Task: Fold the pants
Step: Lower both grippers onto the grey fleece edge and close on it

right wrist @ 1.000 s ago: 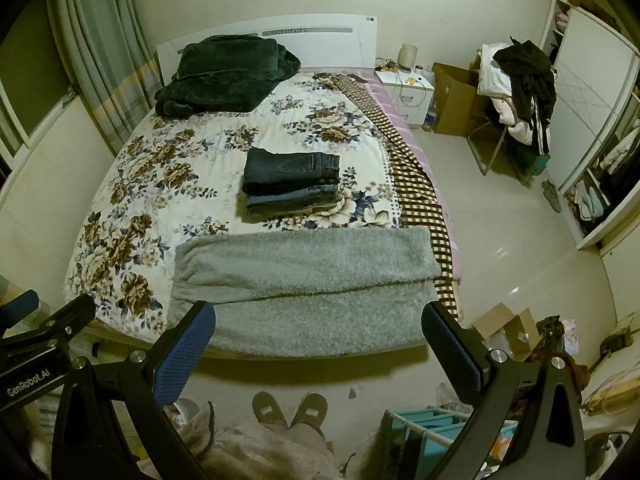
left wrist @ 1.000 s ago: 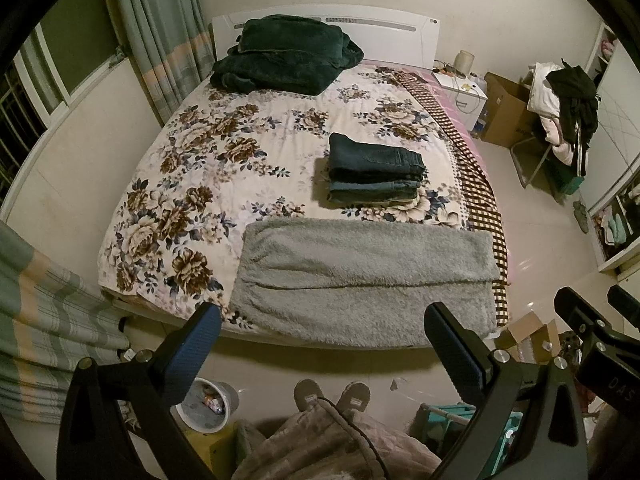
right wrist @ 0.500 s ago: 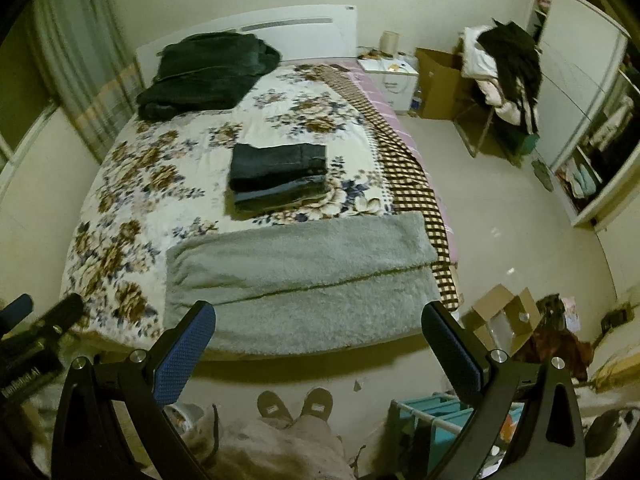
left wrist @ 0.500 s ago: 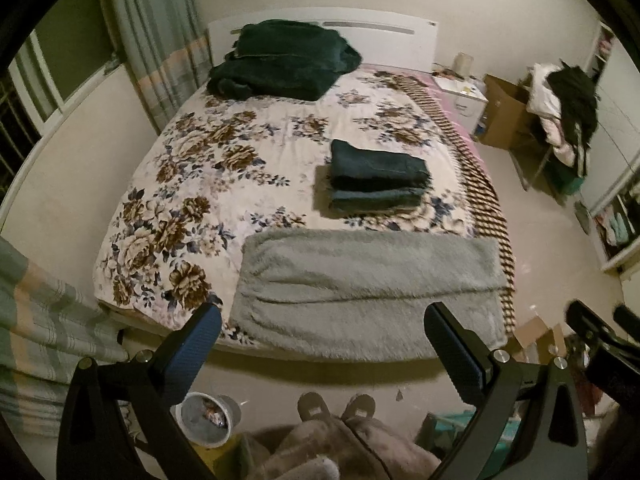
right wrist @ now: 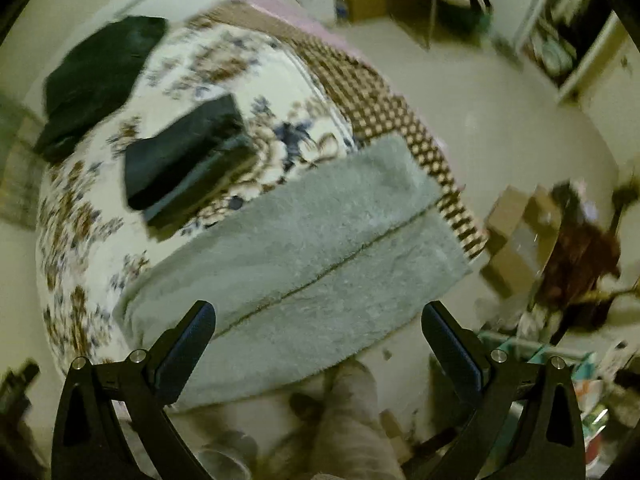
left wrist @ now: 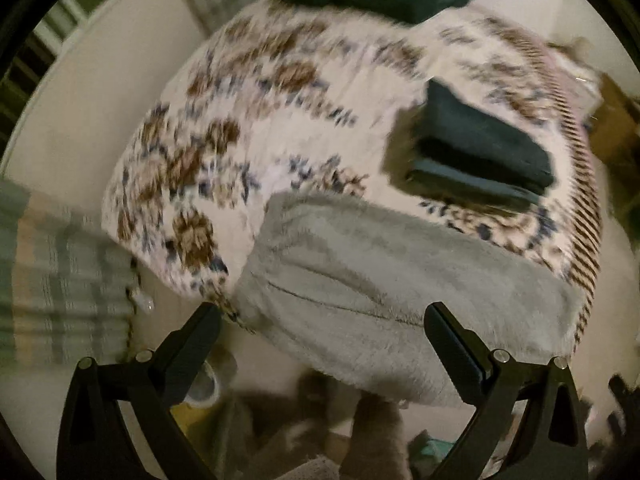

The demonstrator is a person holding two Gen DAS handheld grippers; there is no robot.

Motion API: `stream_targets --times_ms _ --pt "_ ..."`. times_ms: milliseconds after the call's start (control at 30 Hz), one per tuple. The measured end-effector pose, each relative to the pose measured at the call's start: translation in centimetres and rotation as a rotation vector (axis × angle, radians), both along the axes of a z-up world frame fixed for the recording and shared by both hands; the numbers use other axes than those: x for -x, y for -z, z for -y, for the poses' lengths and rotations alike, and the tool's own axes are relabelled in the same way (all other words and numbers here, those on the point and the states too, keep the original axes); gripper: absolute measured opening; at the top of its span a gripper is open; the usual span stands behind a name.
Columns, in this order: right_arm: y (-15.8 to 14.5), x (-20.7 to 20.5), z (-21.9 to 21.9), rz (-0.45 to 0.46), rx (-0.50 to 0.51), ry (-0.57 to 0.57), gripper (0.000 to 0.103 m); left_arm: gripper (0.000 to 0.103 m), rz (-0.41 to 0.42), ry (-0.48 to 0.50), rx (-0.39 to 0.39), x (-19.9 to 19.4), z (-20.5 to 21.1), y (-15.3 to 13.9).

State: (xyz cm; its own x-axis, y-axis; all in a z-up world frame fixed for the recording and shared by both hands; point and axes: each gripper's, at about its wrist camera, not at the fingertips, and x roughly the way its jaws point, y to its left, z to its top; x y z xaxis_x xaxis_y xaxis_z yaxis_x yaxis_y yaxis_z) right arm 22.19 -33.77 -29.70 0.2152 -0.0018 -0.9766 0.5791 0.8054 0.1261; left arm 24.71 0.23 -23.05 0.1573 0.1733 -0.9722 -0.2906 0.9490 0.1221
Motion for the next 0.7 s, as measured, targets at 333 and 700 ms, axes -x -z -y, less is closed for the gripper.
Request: stream_targets --times_ms 333,700 --pt "21.8 -17.6 11.4 -0.151 -0.084 0.214 0.103 0.103 -0.223 -0.352 0.132 -13.7 -1.9 18.4" --pt "38.8 -23.6 16.2 -0.305 -0.234 0.423 0.103 0.094 -0.324 -0.543 0.136 -20.0 -7.9 34.3"
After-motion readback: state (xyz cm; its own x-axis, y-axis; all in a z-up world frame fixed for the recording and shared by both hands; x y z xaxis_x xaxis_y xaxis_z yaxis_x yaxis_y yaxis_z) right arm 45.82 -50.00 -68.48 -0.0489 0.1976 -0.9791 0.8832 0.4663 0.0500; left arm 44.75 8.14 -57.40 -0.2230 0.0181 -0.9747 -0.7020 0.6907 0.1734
